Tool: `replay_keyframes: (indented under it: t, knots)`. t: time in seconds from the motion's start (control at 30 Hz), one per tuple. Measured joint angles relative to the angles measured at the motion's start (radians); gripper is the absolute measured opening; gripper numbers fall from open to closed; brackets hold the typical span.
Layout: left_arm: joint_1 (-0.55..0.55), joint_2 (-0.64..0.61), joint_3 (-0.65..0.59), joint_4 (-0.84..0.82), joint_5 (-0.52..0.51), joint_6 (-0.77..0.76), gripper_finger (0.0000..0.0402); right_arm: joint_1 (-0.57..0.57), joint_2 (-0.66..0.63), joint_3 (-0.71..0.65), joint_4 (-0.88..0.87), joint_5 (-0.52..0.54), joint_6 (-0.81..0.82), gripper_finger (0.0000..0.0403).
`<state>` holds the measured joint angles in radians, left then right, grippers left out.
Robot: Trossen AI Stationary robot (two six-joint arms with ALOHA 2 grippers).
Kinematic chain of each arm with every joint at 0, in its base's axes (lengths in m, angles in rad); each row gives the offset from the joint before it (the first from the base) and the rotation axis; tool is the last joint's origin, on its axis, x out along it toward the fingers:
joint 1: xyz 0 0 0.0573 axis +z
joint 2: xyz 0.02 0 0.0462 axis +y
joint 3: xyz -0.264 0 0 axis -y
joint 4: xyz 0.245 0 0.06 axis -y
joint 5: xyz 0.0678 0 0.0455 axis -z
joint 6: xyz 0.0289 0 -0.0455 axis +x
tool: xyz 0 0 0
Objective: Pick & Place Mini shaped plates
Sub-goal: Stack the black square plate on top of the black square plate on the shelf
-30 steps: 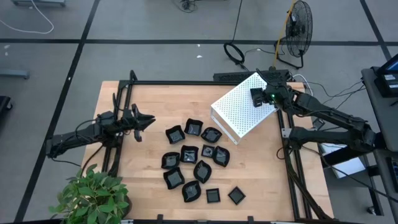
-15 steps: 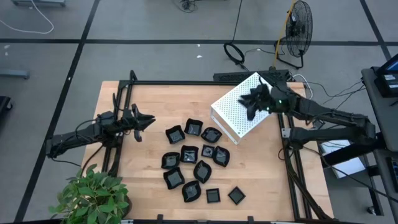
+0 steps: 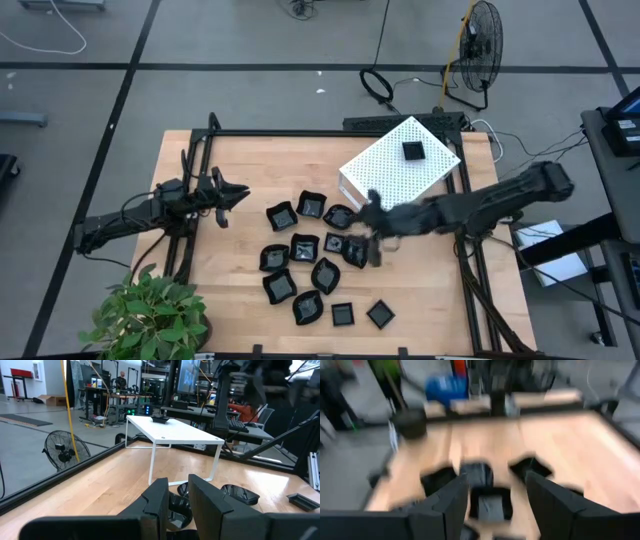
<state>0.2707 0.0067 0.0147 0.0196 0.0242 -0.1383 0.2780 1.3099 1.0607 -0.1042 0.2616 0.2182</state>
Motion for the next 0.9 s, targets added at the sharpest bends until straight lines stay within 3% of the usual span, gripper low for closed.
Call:
replay_keyframes:
  t: [0.2,0.33,0.47,0.63,0.9]
  knots:
    - [0.0,0.0,0.0,0.0,0.0,0.0,0.0076,0.128,0.271,0.279,-0.438,-0.005,0.128,0.0192]
    - [0.0,0.0,0.0,0.0,0.0,0.0,0.0076,0.199,0.381,0.405,-0.698,-0.1,0.353,0.0192]
    - [0.0,0.0,0.0,0.0,0.0,0.0,0.0076,0.27,0.423,0.413,-0.763,-0.183,0.615,0.0186]
    - [0.0,0.0,0.0,0.0,0.0,0.0,0.0077,0.366,0.463,0.413,-0.847,-0.216,0.827,0.0169]
    - [0.0,0.0,0.0,0.0,0.0,0.0,0.0077,0.439,0.524,0.412,-0.859,-0.158,0.975,0.0161]
